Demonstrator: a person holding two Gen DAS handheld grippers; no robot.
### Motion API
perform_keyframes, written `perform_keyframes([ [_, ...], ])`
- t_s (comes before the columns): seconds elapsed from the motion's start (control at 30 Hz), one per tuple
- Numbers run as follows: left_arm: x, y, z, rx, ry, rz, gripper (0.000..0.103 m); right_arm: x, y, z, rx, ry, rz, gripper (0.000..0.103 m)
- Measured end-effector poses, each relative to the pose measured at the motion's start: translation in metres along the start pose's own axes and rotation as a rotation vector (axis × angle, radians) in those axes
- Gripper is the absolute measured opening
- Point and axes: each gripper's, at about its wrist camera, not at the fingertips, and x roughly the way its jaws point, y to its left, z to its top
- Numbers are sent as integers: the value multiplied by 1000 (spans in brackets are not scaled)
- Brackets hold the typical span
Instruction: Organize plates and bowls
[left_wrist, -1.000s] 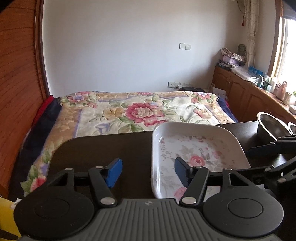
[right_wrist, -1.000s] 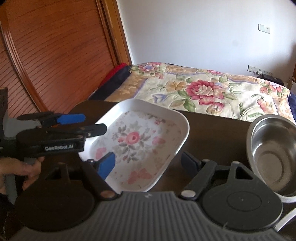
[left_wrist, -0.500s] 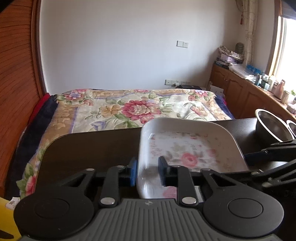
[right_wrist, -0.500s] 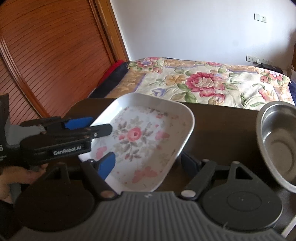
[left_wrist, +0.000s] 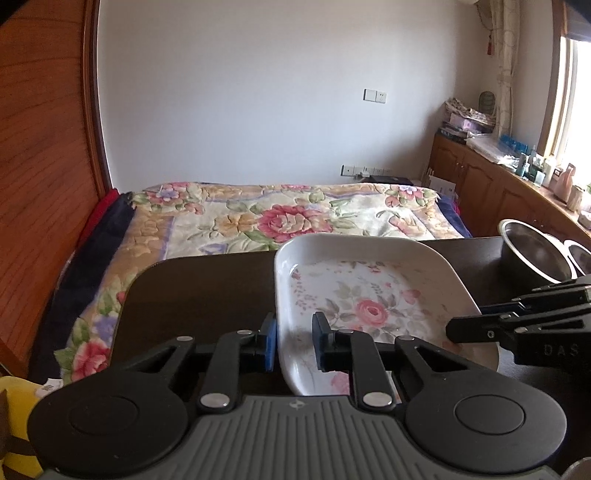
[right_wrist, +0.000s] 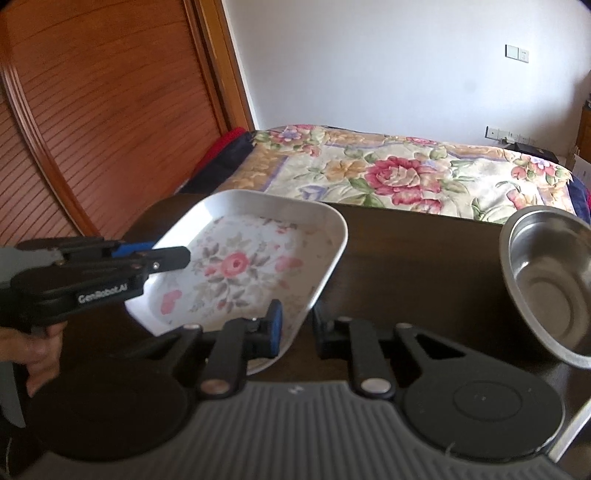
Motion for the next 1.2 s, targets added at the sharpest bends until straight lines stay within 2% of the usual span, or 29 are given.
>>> perform_keyframes([
  [0.8,-100,-41,-16,42,-76,28,50,-81,7,-26,-21,-116,44,19],
  [1.2,-136,-67,-47,67,-94,14,50,-108,0,-52,-10,-146,54,19],
])
